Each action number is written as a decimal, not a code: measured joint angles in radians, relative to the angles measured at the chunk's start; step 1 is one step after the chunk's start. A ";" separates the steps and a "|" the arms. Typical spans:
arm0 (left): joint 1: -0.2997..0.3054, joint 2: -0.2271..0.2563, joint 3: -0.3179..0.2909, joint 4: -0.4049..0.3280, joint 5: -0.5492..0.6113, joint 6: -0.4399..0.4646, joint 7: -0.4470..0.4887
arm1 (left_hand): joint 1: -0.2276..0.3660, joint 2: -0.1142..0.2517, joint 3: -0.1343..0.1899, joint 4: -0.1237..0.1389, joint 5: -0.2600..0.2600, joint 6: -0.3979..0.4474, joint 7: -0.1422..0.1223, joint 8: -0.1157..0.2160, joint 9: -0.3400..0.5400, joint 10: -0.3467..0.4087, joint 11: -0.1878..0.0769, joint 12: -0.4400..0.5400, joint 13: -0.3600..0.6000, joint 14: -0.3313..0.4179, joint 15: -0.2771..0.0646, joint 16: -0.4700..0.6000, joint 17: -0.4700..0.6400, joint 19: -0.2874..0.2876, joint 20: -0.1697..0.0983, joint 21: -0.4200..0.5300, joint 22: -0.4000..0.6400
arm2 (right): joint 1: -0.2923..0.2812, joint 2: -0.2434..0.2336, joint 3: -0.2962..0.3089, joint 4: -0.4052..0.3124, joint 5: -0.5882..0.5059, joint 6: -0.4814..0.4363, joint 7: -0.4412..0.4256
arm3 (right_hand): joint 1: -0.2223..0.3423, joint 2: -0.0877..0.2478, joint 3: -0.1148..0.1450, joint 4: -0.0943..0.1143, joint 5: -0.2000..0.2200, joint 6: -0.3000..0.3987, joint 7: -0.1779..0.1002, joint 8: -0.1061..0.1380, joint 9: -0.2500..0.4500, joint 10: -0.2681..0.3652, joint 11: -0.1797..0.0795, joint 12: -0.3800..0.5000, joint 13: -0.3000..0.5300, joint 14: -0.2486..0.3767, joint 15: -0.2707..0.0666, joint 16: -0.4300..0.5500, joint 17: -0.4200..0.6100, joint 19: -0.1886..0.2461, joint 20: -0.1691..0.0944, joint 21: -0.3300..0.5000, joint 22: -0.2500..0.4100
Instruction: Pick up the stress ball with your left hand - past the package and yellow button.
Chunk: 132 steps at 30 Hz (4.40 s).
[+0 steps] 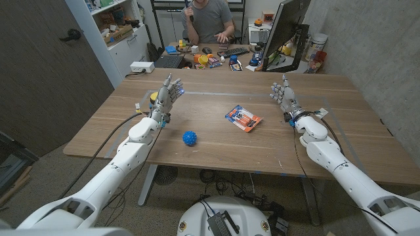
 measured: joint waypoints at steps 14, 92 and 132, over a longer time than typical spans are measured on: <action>0.069 -0.202 -0.249 -0.171 0.387 0.162 -0.176 | 0.023 -0.023 0.013 -0.022 0.007 -0.008 0.007 0.000 0.000 -0.006 0.006 0.000 0.000 -0.004 0.004 0.000 0.000 0.005 0.005 -0.005 0.000 | -0.019 0.234 0.301 -0.013 -0.279 -0.087 0.178 | 0.000 0.000 0.000 0.000 0.000 0.000 -0.001 0.000 0.000 -0.004 0.003 0.000 0.001 0.000 0.000 0.000 0.000 0.000 0.000 -0.004 0.000; 0.091 -0.125 -0.182 -0.788 1.588 0.265 -1.182 | 0.884 -0.119 0.075 -0.159 0.047 -0.220 0.023 0.008 0.006 -0.164 -0.011 0.030 0.009 -0.066 0.005 0.023 0.009 0.320 0.084 -0.080 0.002 | 0.038 0.469 0.545 0.020 -0.635 -0.059 0.340 | 0.024 0.013 0.013 -0.007 0.000 0.011 -0.012 0.008 -0.001 -0.003 -0.019 0.000 -0.002 -0.030 -0.009 0.000 0.000 0.004 -0.004 -0.053 0.005; 0.087 -0.085 -0.126 -0.723 1.686 0.232 -1.279 | 0.944 -0.025 0.066 -0.174 0.034 -0.034 0.063 0.055 0.014 -0.039 -0.039 0.053 0.019 0.047 0.000 0.037 0.016 0.395 0.001 -0.081 0.009 | 0.014 0.410 0.482 -0.022 -0.692 0.003 0.232 | 0.038 0.019 0.025 -0.020 0.008 0.007 -0.008 0.008 -0.001 -0.022 -0.015 -0.007 -0.002 -0.054 -0.018 0.000 -0.001 -0.004 0.004 -0.080 0.004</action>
